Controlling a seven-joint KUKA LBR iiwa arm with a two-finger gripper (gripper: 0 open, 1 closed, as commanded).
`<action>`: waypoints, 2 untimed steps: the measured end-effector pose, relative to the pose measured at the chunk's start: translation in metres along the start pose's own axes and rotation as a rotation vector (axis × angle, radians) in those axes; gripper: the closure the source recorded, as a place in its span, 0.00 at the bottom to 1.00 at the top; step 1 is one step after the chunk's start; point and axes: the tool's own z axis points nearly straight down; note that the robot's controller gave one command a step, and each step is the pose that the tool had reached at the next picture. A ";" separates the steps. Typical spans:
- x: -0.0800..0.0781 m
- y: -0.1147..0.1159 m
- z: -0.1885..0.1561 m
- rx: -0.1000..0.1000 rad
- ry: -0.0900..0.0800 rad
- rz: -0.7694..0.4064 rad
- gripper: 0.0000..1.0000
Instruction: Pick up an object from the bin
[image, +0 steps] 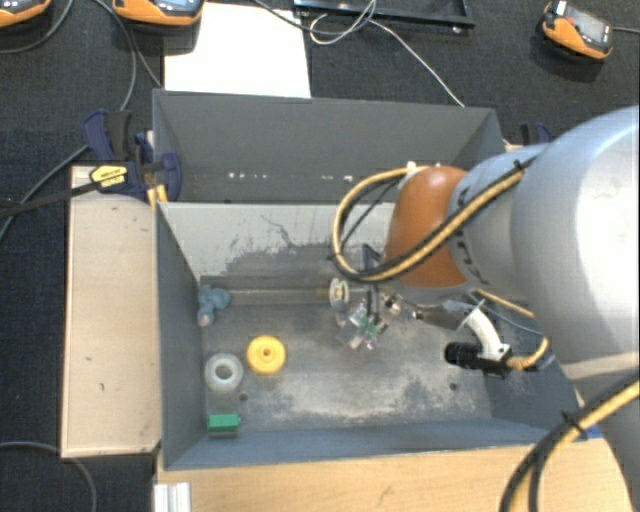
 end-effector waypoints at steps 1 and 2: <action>0.000 0.000 -0.007 0.000 0.000 -0.001 1.00; 0.000 -0.001 -0.023 0.003 0.002 -0.002 1.00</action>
Offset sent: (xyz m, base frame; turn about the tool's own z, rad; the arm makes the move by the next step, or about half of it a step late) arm 0.0000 0.0001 0.0584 0.0000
